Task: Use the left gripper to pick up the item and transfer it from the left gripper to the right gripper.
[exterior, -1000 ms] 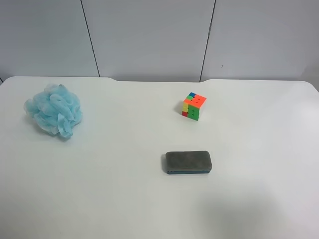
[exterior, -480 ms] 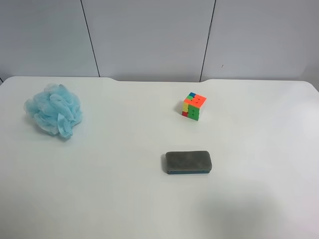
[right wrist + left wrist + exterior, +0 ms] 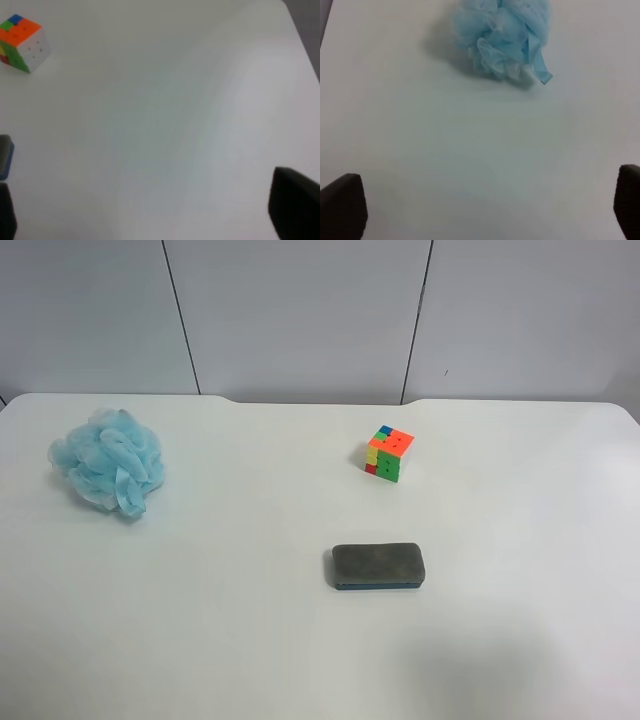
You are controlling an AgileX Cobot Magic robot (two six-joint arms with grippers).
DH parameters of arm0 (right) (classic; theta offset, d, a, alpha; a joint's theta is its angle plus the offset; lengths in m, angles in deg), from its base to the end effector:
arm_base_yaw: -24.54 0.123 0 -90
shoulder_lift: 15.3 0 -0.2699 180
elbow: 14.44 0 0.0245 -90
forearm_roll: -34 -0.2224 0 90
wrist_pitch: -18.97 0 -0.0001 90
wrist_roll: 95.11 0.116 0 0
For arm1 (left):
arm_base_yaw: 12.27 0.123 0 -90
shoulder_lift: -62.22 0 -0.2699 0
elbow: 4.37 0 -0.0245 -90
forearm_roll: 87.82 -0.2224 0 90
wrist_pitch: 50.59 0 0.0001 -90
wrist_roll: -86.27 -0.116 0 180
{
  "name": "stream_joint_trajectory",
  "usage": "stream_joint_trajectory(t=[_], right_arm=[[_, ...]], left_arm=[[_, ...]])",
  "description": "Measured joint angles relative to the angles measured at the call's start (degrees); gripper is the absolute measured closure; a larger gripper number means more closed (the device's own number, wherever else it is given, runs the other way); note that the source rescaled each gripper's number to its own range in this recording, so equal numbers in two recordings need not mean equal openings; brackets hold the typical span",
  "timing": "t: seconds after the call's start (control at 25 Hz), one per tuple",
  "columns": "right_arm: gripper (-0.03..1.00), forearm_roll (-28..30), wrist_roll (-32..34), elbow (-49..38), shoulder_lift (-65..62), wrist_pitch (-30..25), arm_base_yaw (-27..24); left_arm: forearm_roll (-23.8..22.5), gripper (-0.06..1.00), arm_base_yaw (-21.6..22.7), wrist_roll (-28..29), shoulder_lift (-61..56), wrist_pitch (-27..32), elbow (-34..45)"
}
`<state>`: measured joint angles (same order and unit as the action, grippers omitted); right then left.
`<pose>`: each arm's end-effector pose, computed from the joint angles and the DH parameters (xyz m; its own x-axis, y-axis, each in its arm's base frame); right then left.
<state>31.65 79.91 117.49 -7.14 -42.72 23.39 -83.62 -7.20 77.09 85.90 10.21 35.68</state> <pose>0.0066 0.0041 0.2510 -0.4660 -0.0580 -0.8829 -0.0433 0.9981 -0.0427 0.0373 -0.0041 0.2862 -0.5638 0.0743 -0.8226 0.0345 0.9972 0.0664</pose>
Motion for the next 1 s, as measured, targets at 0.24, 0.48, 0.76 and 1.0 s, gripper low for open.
stream_joint_trajectory(t=[0.24, 0.48, 0.76, 1.0], right_arm=[[-0.03, 0.00, 0.00, 0.00, 0.00, 0.00, 0.00], [-0.03, 0.00, 0.13, 0.00, 0.00, 0.00, 0.00], [-0.03, 0.00, 0.18, 0.00, 0.00, 0.00, 0.00], [-0.03, 0.00, 0.18, 0.00, 0.00, 0.00, 0.00]], left_arm=[[-0.05, -0.06, 0.00, 0.04, 20.95, -0.12, -10.93], [-0.05, -0.06, -0.08, 1.12, 42.69, 0.88, -21.16], [-3.70, -0.06, -4.50, 5.55, 62.73, 1.85, -32.18], [-4.70, -0.06, -7.84, 7.79, 75.95, 2.10, -40.92]])
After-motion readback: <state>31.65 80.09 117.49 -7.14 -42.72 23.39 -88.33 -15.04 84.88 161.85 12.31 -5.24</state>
